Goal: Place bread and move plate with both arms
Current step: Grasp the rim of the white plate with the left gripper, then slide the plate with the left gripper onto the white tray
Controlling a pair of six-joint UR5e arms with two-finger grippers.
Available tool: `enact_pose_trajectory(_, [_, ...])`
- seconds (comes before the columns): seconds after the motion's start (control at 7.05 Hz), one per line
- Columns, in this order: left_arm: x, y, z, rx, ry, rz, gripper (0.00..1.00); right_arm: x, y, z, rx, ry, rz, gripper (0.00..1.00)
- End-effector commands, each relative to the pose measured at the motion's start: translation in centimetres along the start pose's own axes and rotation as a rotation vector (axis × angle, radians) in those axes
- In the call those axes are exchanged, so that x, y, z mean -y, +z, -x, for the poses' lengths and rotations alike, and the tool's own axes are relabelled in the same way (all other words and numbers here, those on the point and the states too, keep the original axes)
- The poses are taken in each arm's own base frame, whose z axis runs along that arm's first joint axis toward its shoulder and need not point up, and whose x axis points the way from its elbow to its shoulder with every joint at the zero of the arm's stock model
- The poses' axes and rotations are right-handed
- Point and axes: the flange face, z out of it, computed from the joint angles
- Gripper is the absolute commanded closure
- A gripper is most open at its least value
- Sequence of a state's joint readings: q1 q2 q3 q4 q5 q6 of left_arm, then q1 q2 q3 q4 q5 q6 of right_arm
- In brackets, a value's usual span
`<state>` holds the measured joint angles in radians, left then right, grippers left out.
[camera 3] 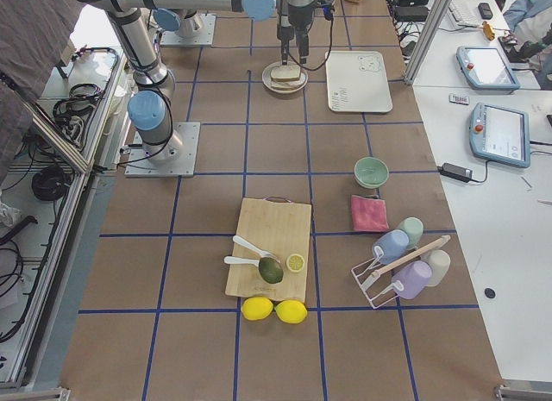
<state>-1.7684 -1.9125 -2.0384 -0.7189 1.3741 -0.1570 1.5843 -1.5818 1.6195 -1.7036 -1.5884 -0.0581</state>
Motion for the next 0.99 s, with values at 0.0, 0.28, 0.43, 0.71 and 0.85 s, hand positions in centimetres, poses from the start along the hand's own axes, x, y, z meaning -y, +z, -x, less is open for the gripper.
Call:
enact_pose_trajectory(0.0, [1.6,-1.9,-0.5,-0.012,-0.072,-0.025,1.0,0.0,0.0,0.0,0.002,0.0,-0.002,0.0])
enact_pose_trajectory(0.28, [2.2,-3.6,-1.2,-0.072,-0.127,-0.016,1.0,0.1,-0.2,-0.1,0.0,0.001,-0.005,0.0])
enact_pose_trajectory(0.43, [2.5,-4.4,-1.5,-0.095,-0.134,-0.023,1.0,0.1,-0.1,-0.1,0.002,-0.008,-0.002,0.0])
enact_pose_trajectory(0.71, [4.2,-6.6,-0.9,-0.122,-0.142,-0.062,1.0,0.2,-0.2,-0.1,0.009,-0.039,-0.008,0.0])
enact_pose_trajectory(0.85, [7.3,-8.1,0.7,-0.136,-0.162,-0.103,1.0,0.1,-0.1,-0.1,0.007,-0.039,-0.007,0.0])
